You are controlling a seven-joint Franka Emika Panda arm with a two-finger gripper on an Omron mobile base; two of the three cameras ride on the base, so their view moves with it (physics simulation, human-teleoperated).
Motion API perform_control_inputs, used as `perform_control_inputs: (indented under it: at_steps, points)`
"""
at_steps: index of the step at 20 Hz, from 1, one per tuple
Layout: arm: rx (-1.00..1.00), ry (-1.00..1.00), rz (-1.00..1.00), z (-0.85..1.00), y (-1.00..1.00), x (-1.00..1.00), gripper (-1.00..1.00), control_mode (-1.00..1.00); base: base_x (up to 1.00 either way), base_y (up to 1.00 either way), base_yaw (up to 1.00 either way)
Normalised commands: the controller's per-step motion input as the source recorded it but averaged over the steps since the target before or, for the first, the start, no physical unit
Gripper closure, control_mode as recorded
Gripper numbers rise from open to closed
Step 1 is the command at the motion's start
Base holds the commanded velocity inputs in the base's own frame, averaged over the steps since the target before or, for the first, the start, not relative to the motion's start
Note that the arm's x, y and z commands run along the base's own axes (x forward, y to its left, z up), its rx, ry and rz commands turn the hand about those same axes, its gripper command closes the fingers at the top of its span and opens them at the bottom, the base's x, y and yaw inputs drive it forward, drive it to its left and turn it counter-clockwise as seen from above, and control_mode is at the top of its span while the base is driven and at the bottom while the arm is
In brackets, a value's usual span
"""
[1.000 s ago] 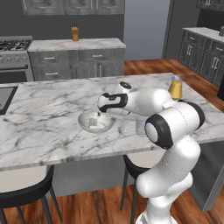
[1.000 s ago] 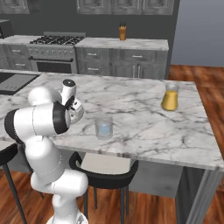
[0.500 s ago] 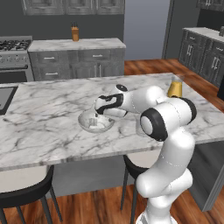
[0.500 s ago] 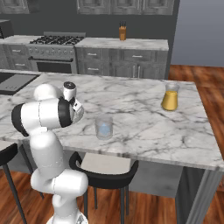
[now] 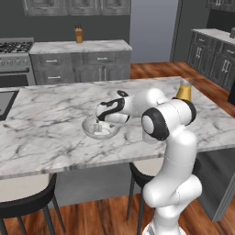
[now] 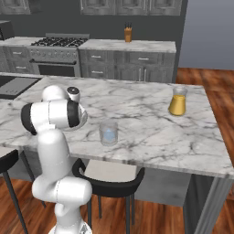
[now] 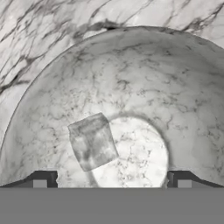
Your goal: There are two ice cubes in the ice bowl. Place both ice cubes in the glass cup.
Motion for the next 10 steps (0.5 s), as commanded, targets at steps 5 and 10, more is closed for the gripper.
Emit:
perform_control_inputs:
  at_steps: [5, 10]
  points:
    - [0.0, 0.0, 0.0, -0.18, 0.22, 0.27, -1.0, -1.0, 0.0, 0.0, 0.0]
    - [0.0, 0.01, 0.0, -0.29, 0.12, 0.08, -1.0, -1.0, 0.0, 0.0, 0.0]
